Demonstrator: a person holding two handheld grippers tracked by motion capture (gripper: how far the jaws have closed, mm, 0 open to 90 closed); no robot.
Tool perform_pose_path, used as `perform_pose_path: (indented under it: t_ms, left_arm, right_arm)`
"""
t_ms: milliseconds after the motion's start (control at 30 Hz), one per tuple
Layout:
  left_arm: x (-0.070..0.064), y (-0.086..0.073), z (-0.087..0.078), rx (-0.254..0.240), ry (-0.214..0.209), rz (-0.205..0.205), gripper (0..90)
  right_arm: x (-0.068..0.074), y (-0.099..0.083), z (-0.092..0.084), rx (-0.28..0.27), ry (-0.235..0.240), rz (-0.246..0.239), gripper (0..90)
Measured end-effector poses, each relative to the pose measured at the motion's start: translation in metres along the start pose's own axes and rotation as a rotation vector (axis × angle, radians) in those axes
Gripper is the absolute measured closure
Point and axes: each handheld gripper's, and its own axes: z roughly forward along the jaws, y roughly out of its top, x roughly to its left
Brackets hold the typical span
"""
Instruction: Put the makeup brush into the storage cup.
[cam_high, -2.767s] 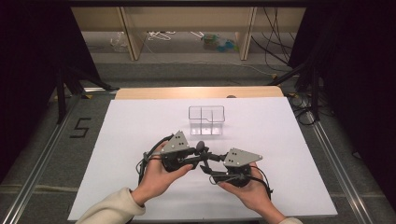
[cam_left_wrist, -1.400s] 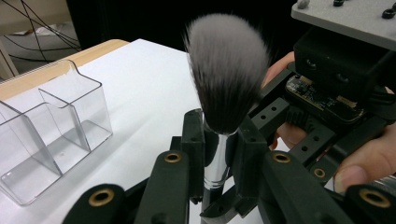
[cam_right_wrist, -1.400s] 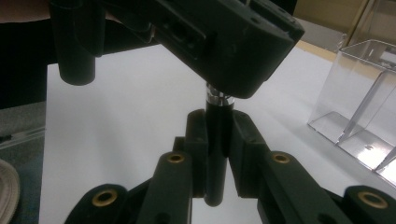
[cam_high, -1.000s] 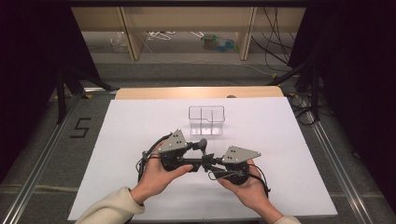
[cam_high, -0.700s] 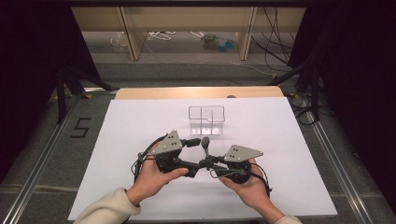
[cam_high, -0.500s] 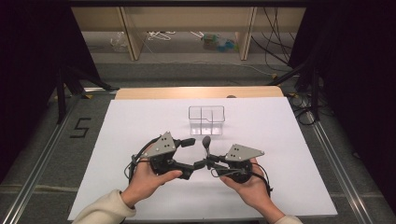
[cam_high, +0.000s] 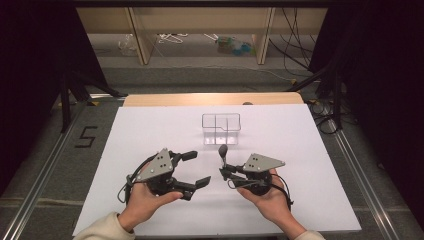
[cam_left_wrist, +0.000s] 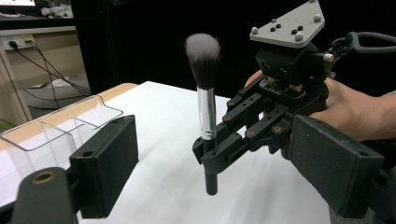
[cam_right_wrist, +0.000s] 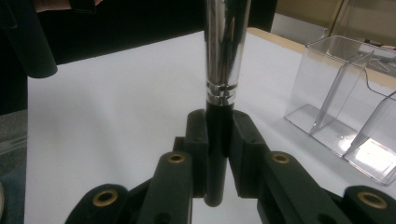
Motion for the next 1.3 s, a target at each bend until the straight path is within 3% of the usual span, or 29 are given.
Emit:
perform_pose_path:
  t_ms: [367,600,667,733,767,800,1033,1133,1300]
  left_arm:
    - [0.005,-0.005,-0.023,-0.032,0.028,-0.028,15.4]
    - [0.010,-0.011,-0.039,-0.060,0.065,-0.047,15.4]
    - [0.011,-0.011,-0.042,-0.060,0.062,-0.025,15.5]
    - [0.010,-0.012,-0.046,-0.059,0.075,-0.033,15.5]
    - [0.011,-0.013,-0.048,-0.055,0.072,-0.014,15.5]
    - [0.010,-0.014,-0.050,-0.056,0.081,-0.029,15.5]
    - [0.013,-0.017,-0.060,-0.054,0.093,-0.019,15.5]
    - [0.014,-0.020,-0.064,-0.051,0.102,-0.023,15.6]
    - [0.015,-0.024,-0.069,-0.054,0.121,-0.038,15.7]
  right_arm:
    - [-0.002,0.000,-0.002,-0.022,-0.019,0.008,79.3]
    - [-0.005,0.000,-0.004,-0.006,-0.019,0.017,79.3]
    - [-0.005,0.000,-0.004,-0.006,-0.019,0.016,79.3]
    - [-0.005,0.000,-0.004,-0.015,-0.020,0.018,79.3]
    - [-0.005,0.000,-0.004,-0.007,-0.019,0.017,79.3]
    - [-0.005,0.000,-0.004,-0.007,-0.016,0.018,79.3]
    - [-0.007,0.001,-0.005,-0.032,-0.032,0.007,79.3]
    - [-0.006,0.001,-0.006,-0.027,-0.019,0.027,79.3]
    - [-0.009,0.000,-0.006,-0.040,-0.036,0.012,79.3]
